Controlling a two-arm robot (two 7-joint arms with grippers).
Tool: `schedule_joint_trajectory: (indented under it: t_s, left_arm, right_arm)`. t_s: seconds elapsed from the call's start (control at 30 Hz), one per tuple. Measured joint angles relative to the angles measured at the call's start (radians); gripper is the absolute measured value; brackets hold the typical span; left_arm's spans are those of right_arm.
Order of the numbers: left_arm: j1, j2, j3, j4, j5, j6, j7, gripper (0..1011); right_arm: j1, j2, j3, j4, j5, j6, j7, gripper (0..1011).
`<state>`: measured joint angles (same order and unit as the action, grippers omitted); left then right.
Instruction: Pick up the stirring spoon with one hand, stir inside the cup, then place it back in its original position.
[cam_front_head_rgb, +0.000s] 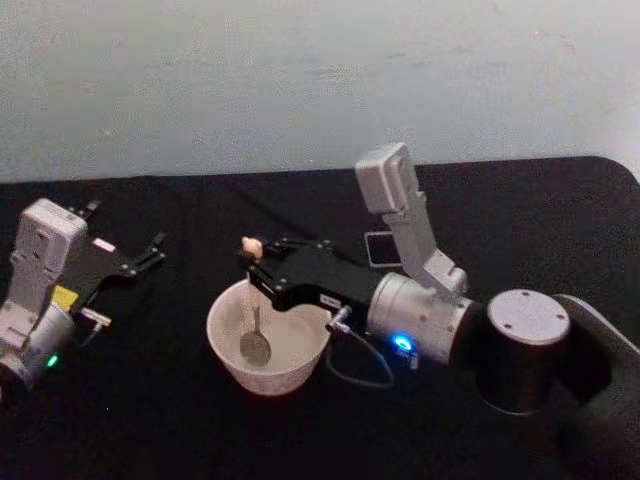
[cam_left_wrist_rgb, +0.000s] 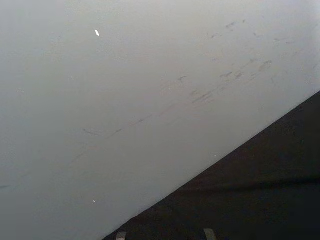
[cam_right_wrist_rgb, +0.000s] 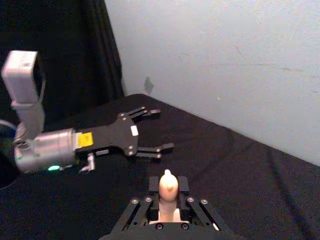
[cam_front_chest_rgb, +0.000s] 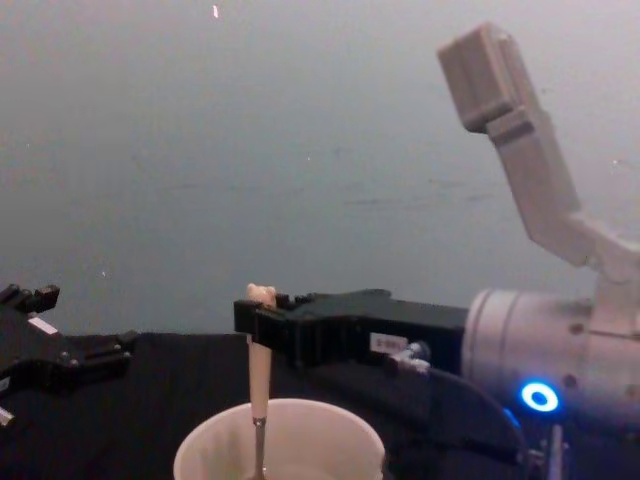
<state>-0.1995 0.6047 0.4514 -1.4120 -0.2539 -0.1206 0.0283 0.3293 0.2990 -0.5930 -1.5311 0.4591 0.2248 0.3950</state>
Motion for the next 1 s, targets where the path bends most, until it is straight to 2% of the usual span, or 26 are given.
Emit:
schedule_joint_trajectory:
  t_s: [0.17, 0.43, 0.77, 1.0]
  left_arm:
    - [0.0, 0.0, 0.0, 0.0, 0.0, 0.0, 0.0, 1001]
    - [0.0, 0.0, 0.0, 0.0, 0.0, 0.0, 0.0, 1001]
    - [0.0, 0.0, 0.0, 0.0, 0.0, 0.0, 0.0, 1001]
    - [0.0, 0.0, 0.0, 0.0, 0.0, 0.0, 0.0, 1001]
  right_arm:
    - [0.032, -0.036, 0.007, 0.055, -0.013, 0.0, -0.019, 213]
    - [0.049, -0.05, 0.038, 0.088, -0.022, -0.001, -0.039, 213]
    - [0.018, -0.009, 0.076, 0.044, -0.02, -0.001, -0.027, 213]
    - [-0.022, 0.051, 0.086, -0.018, 0.001, 0.005, 0.015, 213]
